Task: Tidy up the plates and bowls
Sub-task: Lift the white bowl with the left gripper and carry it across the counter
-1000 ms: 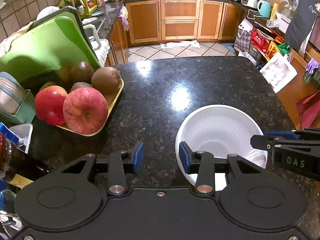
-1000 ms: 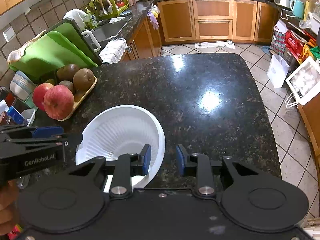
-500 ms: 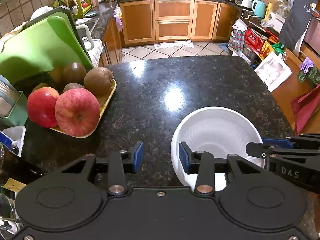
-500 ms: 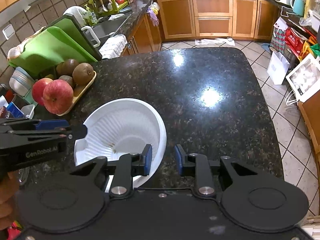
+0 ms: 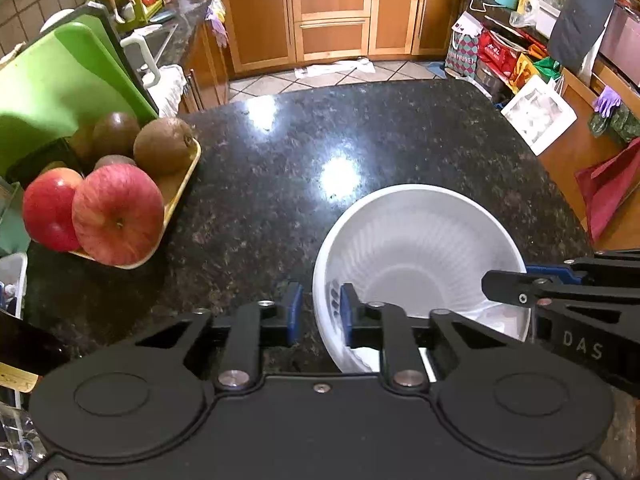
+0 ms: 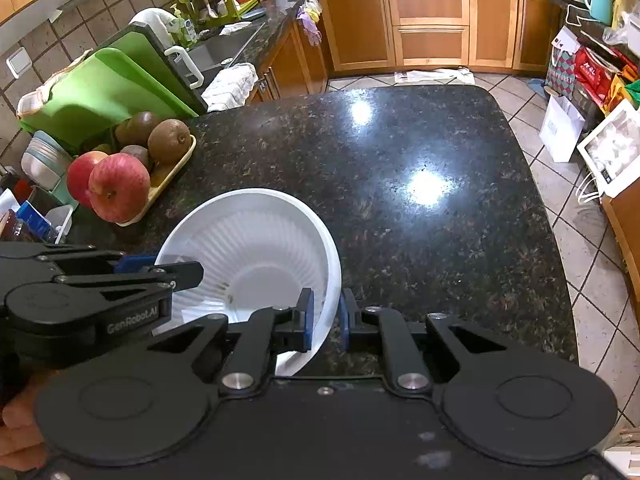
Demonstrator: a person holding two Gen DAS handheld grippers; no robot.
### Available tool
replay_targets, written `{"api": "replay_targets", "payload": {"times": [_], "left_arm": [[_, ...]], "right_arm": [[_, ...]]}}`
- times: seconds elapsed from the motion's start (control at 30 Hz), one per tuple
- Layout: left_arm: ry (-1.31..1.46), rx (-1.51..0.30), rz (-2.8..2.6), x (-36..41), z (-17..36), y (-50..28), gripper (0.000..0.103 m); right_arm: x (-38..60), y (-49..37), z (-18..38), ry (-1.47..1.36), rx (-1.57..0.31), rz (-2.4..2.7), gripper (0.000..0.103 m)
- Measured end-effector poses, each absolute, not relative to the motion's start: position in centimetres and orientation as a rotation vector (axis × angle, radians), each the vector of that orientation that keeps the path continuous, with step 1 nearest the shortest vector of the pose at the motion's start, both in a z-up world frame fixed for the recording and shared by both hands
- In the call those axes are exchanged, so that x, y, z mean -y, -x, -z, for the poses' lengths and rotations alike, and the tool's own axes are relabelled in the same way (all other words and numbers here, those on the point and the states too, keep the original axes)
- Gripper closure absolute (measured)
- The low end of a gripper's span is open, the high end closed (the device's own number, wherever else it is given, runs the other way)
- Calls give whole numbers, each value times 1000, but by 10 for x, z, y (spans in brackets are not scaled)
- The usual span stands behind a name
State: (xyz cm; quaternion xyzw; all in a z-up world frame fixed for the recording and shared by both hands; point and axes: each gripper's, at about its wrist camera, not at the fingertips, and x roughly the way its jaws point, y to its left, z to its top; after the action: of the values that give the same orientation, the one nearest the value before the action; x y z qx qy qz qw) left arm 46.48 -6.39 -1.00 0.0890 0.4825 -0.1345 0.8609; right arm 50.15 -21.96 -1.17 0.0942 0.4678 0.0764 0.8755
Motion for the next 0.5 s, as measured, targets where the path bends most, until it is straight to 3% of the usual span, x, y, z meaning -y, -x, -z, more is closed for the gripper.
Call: {"api": "replay_targets", "payload": {"times": [0.07,0.5], "left_arm": [[-173,-1024,291,62,10,-465,83],[-159,-1007,299,58,-5,-451,85]], "right_arm": [[219,-500,11,-201,-978,-157,89],[215,-485,-2,-193,-967,-153,89]]}}
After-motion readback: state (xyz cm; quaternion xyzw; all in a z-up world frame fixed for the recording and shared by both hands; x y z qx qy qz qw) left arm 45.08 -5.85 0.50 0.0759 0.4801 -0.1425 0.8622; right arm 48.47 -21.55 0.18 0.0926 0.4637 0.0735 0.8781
